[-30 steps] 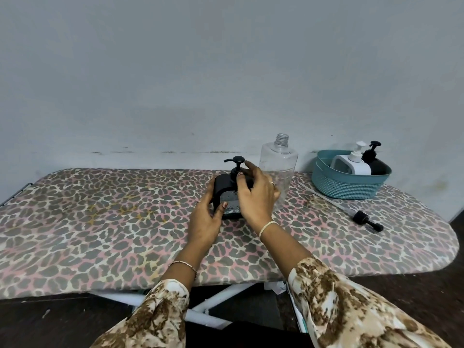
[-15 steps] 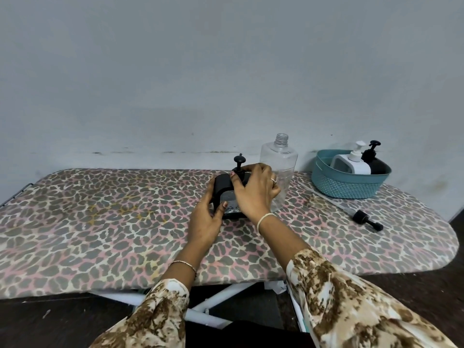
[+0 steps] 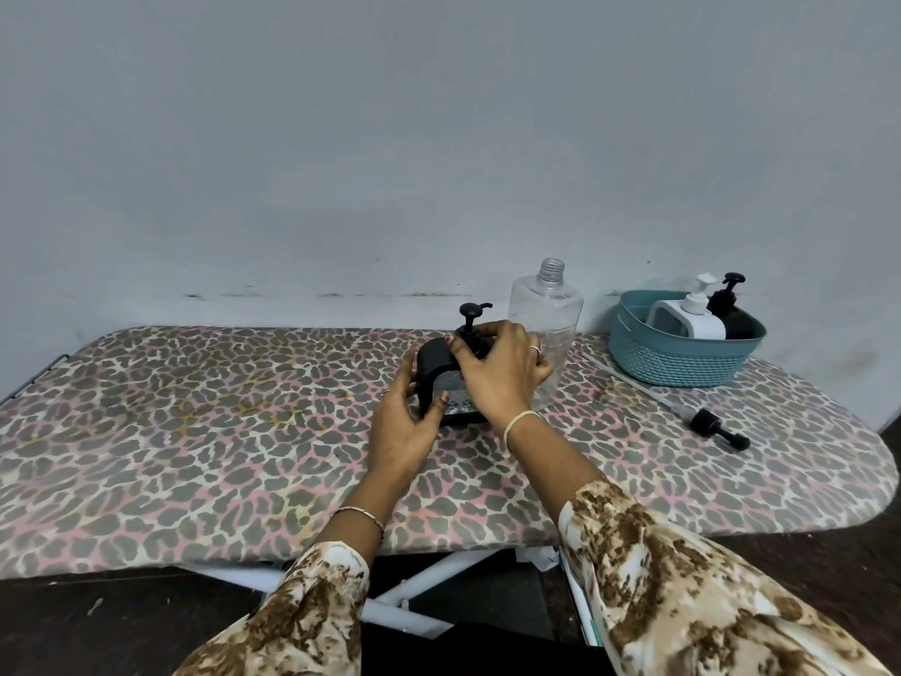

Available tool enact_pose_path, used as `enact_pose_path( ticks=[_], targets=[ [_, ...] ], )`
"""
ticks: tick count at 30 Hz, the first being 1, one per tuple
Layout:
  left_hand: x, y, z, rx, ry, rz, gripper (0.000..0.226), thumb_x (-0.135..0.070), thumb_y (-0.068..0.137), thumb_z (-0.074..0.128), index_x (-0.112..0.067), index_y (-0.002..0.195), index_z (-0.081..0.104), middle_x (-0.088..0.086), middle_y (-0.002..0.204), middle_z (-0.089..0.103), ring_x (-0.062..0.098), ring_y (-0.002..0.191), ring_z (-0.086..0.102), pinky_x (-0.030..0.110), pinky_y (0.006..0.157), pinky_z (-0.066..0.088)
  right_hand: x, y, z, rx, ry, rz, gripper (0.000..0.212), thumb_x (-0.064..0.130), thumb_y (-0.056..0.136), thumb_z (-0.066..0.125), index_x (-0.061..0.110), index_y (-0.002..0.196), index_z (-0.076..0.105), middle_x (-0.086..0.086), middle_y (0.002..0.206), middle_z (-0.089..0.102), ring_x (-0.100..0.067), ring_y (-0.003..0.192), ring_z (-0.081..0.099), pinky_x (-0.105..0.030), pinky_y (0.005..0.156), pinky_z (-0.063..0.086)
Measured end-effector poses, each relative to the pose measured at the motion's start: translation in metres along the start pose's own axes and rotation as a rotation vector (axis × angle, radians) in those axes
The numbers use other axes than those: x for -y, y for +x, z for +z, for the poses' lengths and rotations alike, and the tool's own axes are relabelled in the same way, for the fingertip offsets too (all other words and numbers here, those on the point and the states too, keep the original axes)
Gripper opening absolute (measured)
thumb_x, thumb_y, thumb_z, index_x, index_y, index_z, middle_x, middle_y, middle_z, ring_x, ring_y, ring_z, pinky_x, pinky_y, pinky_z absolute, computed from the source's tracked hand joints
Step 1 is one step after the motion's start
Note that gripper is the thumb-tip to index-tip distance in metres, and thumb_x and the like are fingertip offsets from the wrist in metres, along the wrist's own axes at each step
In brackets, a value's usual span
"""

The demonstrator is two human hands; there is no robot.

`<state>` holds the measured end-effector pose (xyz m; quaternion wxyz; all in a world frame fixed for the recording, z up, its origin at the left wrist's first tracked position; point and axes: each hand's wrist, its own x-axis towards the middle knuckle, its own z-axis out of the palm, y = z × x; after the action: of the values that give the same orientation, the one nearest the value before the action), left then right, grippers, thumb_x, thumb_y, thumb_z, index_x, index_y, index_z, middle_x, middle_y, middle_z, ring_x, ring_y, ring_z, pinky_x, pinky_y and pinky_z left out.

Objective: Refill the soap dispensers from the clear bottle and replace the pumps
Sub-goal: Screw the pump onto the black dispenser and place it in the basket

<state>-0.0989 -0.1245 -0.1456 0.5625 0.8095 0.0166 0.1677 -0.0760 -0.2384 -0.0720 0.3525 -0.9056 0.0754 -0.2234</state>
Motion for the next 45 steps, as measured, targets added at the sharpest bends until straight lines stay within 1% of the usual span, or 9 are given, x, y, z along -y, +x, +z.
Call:
enact_pose_path(
  ticks=[6, 14, 20, 23, 25, 29, 38, 42, 45],
  targets=[
    [-0.002, 0.001, 0.001, -0.033, 0.029, -0.01, 0.072, -0.035, 0.079, 0.077, -0.025, 0.142, 0.043, -0.003, 0.131, 0.057, 0.014, 0.116, 0.055, 0.033, 0.098, 0.047, -0.01, 0.001, -0.001, 0.123, 0.048, -0.098, 0.045, 0.053, 0.09, 0.053, 0.027, 0.127, 0.054, 0.002, 0.134, 0.045, -0.021, 0.13, 0.033, -0.045, 0.1, 0.019],
    [-0.002, 0.0, 0.0, -0.059, 0.039, -0.009, 0.066, -0.04, 0.074, 0.079, -0.024, 0.131, 0.049, -0.004, 0.119, 0.061, 0.011, 0.108, 0.058, 0.035, 0.094, 0.052, 0.002, -0.004, 0.002, -0.052, 0.016, 0.018, 0.044, 0.06, 0.074, 0.067, 0.025, 0.101, 0.062, 0.007, 0.112, 0.058, -0.017, 0.117, 0.047, -0.046, 0.1, 0.025],
    [-0.006, -0.002, -0.002, -0.019, -0.028, -0.019, 0.066, -0.026, 0.081, 0.076, -0.018, 0.14, 0.045, -0.01, 0.117, 0.053, 0.005, 0.107, 0.051, 0.006, 0.077, 0.039, -0.009, 0.004, 0.0, 0.087, 0.188, -0.06, 0.04, 0.053, 0.082, 0.064, 0.028, 0.113, 0.061, 0.007, 0.116, 0.057, -0.017, 0.122, 0.042, -0.044, 0.103, 0.025],
    [-0.006, -0.002, -0.002, -0.001, -0.05, -0.021, 0.067, -0.024, 0.082, 0.075, -0.016, 0.141, 0.043, -0.011, 0.121, 0.051, 0.004, 0.114, 0.047, -0.001, 0.079, 0.035, -0.014, 0.001, 0.008, 0.161, 0.309, -0.116, 0.049, 0.066, 0.077, 0.054, 0.037, 0.115, 0.06, 0.01, 0.11, 0.06, -0.016, 0.121, 0.048, -0.052, 0.103, 0.035],
    [-0.005, -0.001, -0.001, -0.006, -0.071, -0.036, 0.068, -0.024, 0.081, 0.077, -0.017, 0.14, 0.044, -0.007, 0.128, 0.055, 0.008, 0.118, 0.05, 0.007, 0.089, 0.039, -0.018, 0.002, 0.014, 0.123, 0.328, -0.119, 0.054, 0.069, 0.074, 0.052, 0.036, 0.115, 0.061, 0.006, 0.11, 0.064, -0.014, 0.118, 0.051, -0.052, 0.101, 0.037],
    [-0.002, 0.0, 0.0, -0.037, -0.067, -0.053, 0.068, -0.027, 0.076, 0.08, -0.018, 0.136, 0.048, 0.002, 0.129, 0.059, 0.014, 0.119, 0.055, 0.03, 0.103, 0.045, -0.016, 0.002, 0.004, 0.014, 0.191, -0.111, 0.036, 0.046, 0.084, 0.066, 0.032, 0.117, 0.065, 0.005, 0.106, 0.066, -0.011, 0.117, 0.048, -0.045, 0.1, 0.026],
    [-0.002, 0.001, 0.001, -0.068, -0.009, -0.018, 0.063, -0.029, 0.077, 0.08, -0.019, 0.132, 0.05, 0.0, 0.126, 0.062, 0.013, 0.115, 0.057, 0.028, 0.1, 0.046, -0.004, -0.004, 0.003, -0.061, 0.077, -0.097, 0.033, 0.048, 0.083, 0.065, 0.035, 0.114, 0.066, 0.011, 0.099, 0.07, -0.011, 0.107, 0.056, -0.041, 0.094, 0.023],
    [-0.004, -0.001, -0.001, -0.058, -0.029, -0.025, 0.065, -0.033, 0.077, 0.08, -0.02, 0.133, 0.05, -0.002, 0.126, 0.061, 0.011, 0.114, 0.056, 0.031, 0.101, 0.046, -0.011, 0.003, 0.0, 0.069, 0.208, -0.117, 0.031, 0.051, 0.08, 0.066, 0.034, 0.107, 0.065, 0.01, 0.102, 0.07, -0.015, 0.109, 0.057, -0.047, 0.099, 0.029],
    [-0.007, -0.004, -0.002, -0.042, -0.061, -0.029, 0.066, -0.031, 0.077, 0.079, -0.019, 0.135, 0.049, -0.007, 0.122, 0.059, 0.009, 0.113, 0.055, 0.026, 0.098, 0.045, -0.022, 0.007, 0.004, 0.219, 0.328, -0.131, 0.051, 0.075, 0.068, 0.058, 0.044, 0.108, 0.057, 0.013, 0.109, 0.067, -0.018, 0.114, 0.056, -0.051, 0.099, 0.04]
  ],
)
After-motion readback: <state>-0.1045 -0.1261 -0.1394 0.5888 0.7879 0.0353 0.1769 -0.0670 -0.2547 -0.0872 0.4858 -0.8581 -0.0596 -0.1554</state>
